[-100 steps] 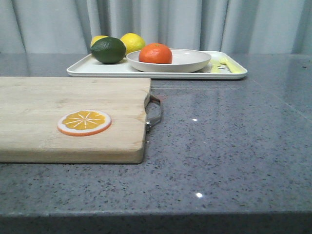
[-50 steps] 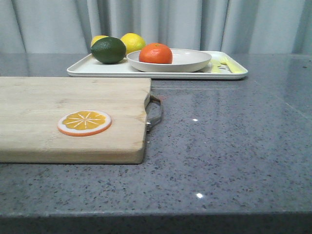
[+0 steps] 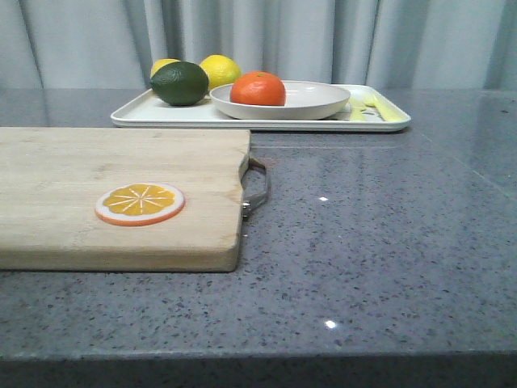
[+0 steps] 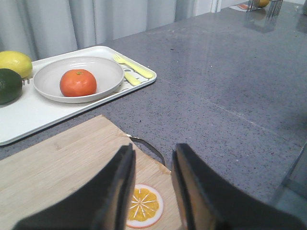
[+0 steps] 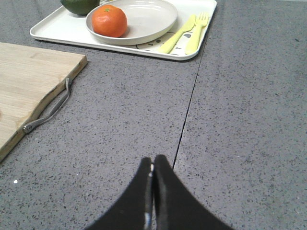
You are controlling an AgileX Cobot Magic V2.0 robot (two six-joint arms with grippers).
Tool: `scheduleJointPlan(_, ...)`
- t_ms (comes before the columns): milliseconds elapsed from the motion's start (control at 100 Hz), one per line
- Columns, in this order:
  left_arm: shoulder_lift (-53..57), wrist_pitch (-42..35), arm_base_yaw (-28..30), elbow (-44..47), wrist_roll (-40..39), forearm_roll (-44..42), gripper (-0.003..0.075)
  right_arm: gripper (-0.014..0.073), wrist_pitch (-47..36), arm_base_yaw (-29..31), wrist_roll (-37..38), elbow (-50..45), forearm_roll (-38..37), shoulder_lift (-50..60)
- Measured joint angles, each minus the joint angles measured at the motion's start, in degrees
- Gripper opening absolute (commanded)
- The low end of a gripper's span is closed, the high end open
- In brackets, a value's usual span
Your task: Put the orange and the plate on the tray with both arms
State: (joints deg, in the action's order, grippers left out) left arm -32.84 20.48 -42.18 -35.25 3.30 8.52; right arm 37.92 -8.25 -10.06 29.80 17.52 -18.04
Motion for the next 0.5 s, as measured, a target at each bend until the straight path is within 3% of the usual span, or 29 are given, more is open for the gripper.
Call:
scheduleJointPlan(220,-0.8,-1.0,1.4,0.1,0.0,-6.4,0.0129,-0.0067,0.0,0.0,0.0,0.0,0.0,0.0)
scheduleJointPlan(500,0.8,-15.6,13.8,7.9,0.0,-7.1,0.0071,-0.0067,0.0,0.0,0.0,0.0,0.0,0.0)
